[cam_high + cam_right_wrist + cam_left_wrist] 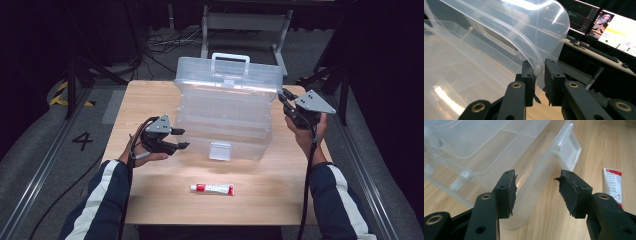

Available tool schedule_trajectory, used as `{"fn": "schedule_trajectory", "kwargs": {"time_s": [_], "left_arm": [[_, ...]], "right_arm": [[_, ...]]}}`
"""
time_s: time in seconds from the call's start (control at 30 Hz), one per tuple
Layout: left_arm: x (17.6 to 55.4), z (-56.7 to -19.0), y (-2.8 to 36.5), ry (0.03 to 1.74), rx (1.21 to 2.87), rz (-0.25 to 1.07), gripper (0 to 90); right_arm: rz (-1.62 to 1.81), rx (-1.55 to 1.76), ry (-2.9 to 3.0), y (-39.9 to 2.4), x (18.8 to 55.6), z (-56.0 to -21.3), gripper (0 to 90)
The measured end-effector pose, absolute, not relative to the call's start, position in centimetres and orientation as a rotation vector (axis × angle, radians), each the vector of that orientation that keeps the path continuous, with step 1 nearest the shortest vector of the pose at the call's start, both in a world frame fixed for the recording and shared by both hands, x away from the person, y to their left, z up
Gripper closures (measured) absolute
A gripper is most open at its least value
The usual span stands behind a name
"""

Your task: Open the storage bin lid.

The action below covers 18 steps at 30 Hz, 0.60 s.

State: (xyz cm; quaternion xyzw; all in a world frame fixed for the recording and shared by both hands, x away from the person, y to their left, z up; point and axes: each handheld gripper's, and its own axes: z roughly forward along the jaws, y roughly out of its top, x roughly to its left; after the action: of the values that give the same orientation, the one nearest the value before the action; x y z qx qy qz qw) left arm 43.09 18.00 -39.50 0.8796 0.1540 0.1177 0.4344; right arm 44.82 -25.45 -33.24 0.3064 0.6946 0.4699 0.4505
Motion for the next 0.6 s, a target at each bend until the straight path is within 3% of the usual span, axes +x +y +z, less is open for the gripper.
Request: {"fn": "schedule_trajectory", "kwargs": {"time_s": [0.6], "left_arm": [[44.5, -40.2, 16.1, 0.363, 2.256, 0.309, 48.9]], "right_arm": [[1.134, 0.804, 1.683, -25.0, 46.4, -32.2, 82.6]]}}
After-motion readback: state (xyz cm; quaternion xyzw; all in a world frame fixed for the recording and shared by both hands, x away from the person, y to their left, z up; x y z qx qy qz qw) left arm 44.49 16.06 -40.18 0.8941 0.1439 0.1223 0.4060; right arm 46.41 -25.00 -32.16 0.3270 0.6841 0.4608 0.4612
